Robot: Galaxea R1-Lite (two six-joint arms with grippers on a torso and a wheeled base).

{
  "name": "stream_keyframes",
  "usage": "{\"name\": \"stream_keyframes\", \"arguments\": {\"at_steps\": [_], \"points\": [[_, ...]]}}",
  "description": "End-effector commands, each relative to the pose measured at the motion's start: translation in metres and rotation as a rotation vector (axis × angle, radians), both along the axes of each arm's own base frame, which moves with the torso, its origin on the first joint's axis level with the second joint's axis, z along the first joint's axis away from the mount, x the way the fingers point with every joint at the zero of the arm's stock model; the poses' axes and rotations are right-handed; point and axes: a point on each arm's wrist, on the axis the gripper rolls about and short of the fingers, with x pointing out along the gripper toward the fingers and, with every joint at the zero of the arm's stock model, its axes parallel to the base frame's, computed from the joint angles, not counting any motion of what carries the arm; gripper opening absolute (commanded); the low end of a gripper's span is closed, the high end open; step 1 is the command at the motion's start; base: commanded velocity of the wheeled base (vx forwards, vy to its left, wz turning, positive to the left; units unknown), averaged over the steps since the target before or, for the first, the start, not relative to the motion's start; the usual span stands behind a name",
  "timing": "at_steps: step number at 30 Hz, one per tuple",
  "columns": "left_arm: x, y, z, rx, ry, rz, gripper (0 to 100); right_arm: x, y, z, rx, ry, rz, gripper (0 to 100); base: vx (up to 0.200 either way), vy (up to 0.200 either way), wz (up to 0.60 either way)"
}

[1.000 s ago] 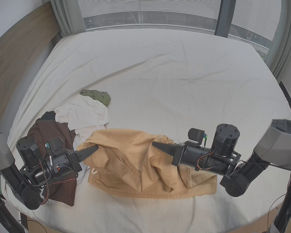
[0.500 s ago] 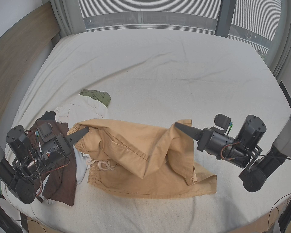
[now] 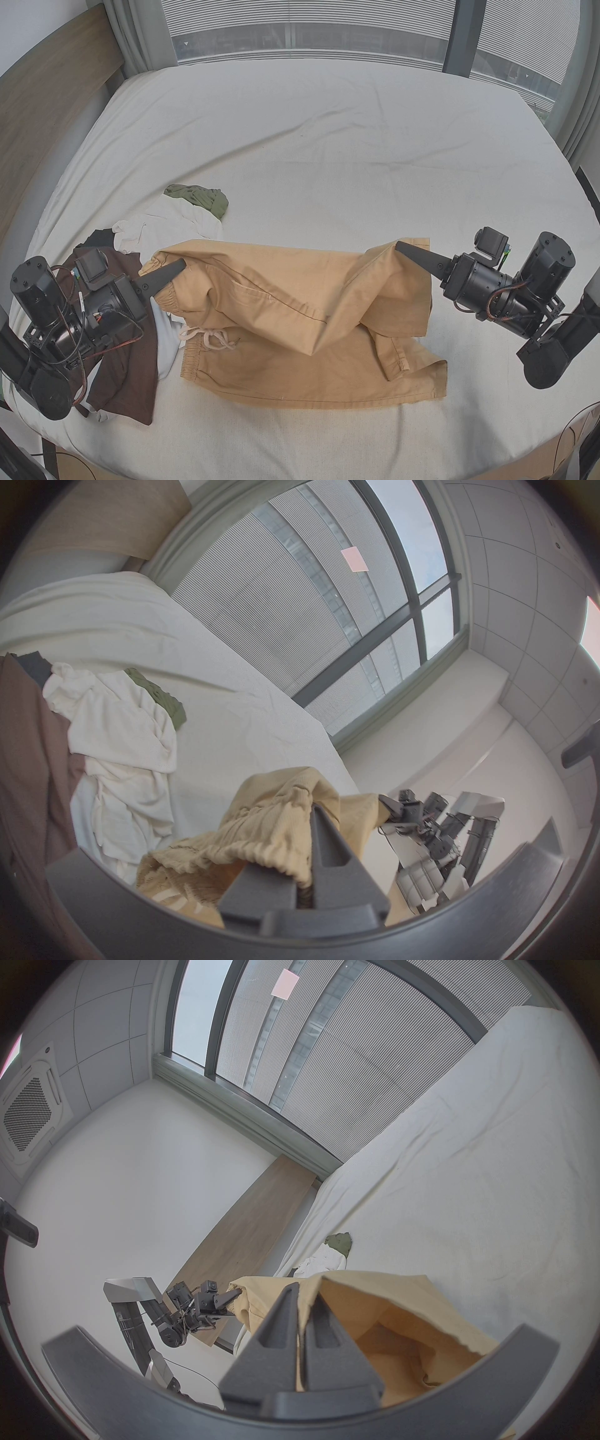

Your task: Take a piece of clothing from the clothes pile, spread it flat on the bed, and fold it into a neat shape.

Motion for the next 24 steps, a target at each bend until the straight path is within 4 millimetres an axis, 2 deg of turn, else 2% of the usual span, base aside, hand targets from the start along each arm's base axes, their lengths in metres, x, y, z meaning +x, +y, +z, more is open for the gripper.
{"name": "stream_keyframes", "arguments": {"at_steps": [1,11,18,24], "points": [[0.001,0.002,0.002,0.007,-0.017,-0.036,0,0.001,-0.003,0.0,0.001,-0.001,-0.007,0,0.0,0.0,0.0],[0.004,0.008,0.004,0.003,-0.018,-0.021,0,0.004,-0.013,0.001,0.015,0.016,-0.027,0,0.0,0.0,0.0],[0.018,0.015,0.013,-0.001,-0.072,0.03,0,0.001,-0.024,0.016,0.05,-0.007,-0.052,0,0.0,0.0,0.0],[0.018,0.019,0.015,-0.006,-0.08,0.045,0,0.002,-0.033,0.02,0.061,-0.017,-0.077,0,0.0,0.0,0.0]]}}
